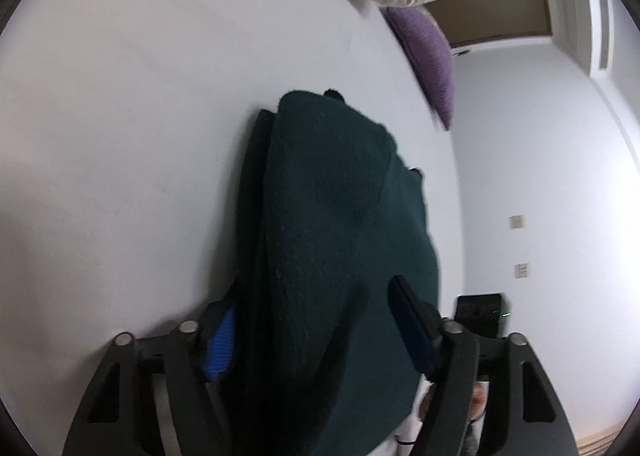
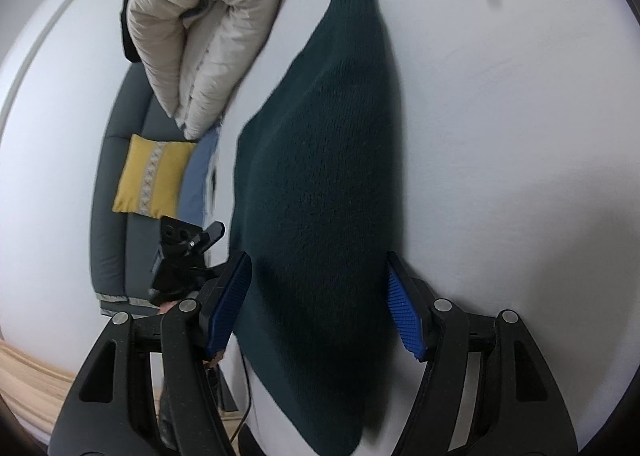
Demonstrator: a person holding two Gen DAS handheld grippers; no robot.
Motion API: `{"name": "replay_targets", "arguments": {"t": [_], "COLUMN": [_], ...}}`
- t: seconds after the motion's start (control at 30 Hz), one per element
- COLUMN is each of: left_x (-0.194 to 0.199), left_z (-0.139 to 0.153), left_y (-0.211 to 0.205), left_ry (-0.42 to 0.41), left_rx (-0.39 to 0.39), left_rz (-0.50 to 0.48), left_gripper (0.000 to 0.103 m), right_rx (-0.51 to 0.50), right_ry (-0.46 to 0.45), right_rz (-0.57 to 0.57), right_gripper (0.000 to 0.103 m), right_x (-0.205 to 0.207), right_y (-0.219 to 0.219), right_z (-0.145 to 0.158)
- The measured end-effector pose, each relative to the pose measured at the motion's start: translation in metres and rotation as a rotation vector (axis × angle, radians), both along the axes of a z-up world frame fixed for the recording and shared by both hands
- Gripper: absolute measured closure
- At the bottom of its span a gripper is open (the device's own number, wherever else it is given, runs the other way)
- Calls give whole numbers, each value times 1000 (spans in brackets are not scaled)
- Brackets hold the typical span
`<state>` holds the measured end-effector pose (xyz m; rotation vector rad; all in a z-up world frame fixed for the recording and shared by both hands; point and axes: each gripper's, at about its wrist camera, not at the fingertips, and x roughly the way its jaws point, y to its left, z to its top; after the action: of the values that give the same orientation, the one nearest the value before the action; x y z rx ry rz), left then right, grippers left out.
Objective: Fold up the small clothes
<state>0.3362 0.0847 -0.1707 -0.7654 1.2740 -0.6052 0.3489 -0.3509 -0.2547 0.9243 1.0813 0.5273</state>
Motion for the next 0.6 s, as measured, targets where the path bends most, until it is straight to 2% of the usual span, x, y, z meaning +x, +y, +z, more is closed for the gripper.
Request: {"name": "replay_targets", "arguments": {"t": [0.03, 0.1, 0.17, 0.2, 0.4, 0.6], "left_x": [-1, -3, -3, -3, -15, -64], "left_z": [1, 2, -2, -4, 10, 46], "left_y": [-4, -8, -9, -9, -9, -13], "left_ry": [-8, -9, 5, 11, -14, -87], "left_rx": [29, 72, 66, 56, 69, 135], "left_rz": [-8, -7, -4, -9, 9, -14], "left_gripper": [41, 55, 67, 71, 77, 77], "right_rx": [-14, -66, -112, -129, -158, -214], "right_ry": [3, 2, -4, -4, -24, -97], "right_rz": [3, 12, 17, 14, -13, 11], "right_gripper": [37, 37, 42, 48, 62, 64], "right_x": [3, 5, 5, 3, -13, -60], "right_y": [5, 18, 26, 28, 27, 38], "right_z": [1, 4, 6, 7, 18, 61]}}
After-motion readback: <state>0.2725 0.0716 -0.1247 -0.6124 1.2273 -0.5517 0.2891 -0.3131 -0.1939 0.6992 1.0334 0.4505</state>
